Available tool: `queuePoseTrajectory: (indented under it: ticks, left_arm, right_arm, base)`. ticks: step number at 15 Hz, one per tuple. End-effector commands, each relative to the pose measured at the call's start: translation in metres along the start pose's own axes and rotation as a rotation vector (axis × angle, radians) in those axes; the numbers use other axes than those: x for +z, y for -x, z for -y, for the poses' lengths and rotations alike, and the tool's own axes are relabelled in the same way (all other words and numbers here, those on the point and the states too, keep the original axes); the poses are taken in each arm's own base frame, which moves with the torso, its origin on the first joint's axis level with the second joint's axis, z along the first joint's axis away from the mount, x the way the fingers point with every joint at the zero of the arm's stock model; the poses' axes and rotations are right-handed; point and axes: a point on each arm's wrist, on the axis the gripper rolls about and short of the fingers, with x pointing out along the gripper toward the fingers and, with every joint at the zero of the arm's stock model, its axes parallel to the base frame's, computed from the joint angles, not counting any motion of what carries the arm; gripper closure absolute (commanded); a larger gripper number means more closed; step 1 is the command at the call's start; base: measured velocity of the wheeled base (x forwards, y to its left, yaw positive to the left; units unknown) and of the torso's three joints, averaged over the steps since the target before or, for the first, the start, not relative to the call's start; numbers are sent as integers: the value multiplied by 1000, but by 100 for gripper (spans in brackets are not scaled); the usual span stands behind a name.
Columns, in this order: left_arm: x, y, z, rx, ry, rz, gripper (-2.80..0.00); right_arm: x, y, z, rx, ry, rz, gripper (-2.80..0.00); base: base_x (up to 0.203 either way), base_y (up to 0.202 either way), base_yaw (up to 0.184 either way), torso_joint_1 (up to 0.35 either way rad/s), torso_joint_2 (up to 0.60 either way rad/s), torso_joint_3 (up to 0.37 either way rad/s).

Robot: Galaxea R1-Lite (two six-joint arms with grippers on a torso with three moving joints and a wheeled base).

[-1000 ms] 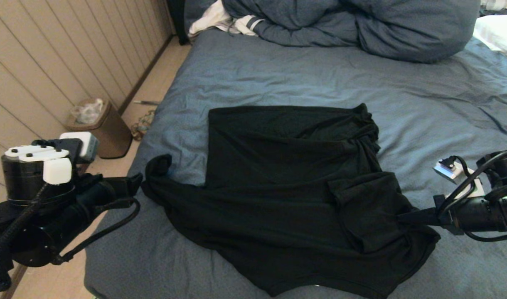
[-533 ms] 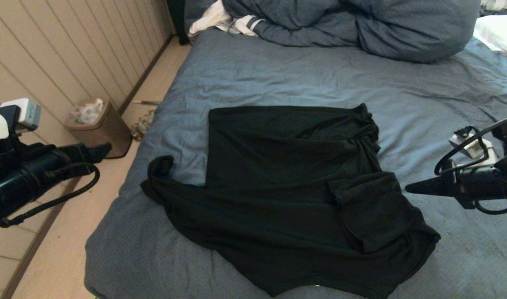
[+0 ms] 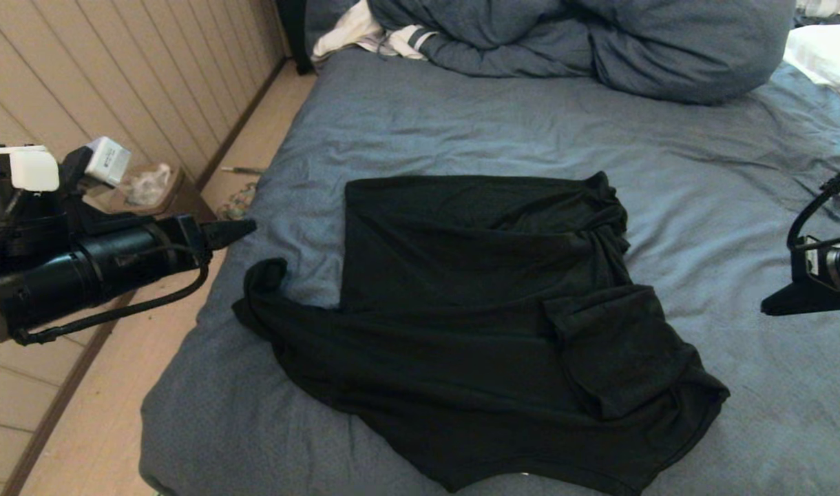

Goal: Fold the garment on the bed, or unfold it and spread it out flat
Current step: Fold the black T-shirt

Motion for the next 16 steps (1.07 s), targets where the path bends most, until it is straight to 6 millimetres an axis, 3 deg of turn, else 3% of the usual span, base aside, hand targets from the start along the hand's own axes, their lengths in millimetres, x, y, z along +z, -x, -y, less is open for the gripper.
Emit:
queuePoseTrajectory:
  ticks: [1, 3, 6, 7, 9, 12, 14, 16]
  left_arm:
    - [-4, -7, 19, -77, -6, -32, -280]
    - [-14, -18, 35, -129, -16, -80, -280]
    - [-27, -36, 41, -136, -8, -139, -280]
    - [-25, -34, 42, -140, -10, -137, 0]
    - [-28, -34, 51, -166, -16, -156, 0]
    - [-47, -49, 49, -155, -16, -223, 0]
    - [-62, -62, 42, -126, -11, -277, 0]
    - [-62, -64, 24, -71, 8, -280, 0]
  right_arm:
    - [-8, 14, -8, -1, 28, 27, 0]
    - [-7, 13, -12, 4, 45, 28, 0]
    - [-3, 13, -20, 23, 74, 41, 0]
    - [-2, 10, -21, 24, 80, 35, 0]
    - [1, 6, -21, 23, 81, 27, 0]
    - [1, 5, -21, 22, 82, 25, 0]
    - [1, 4, -23, 25, 87, 23, 0]
    - [0, 4, -25, 31, 94, 21, 0]
  base:
    - [0, 0, 0, 0, 0, 0]
    - [0, 0, 0, 0, 0, 0]
    - [0, 0, 0, 0, 0, 0]
    - [0, 0, 0, 0, 0, 0]
    - [0, 0, 0, 0, 0, 0]
    - [0, 0, 0, 0, 0, 0]
    - [0, 0, 0, 0, 0, 0]
    - [0, 0, 0, 0, 0, 0]
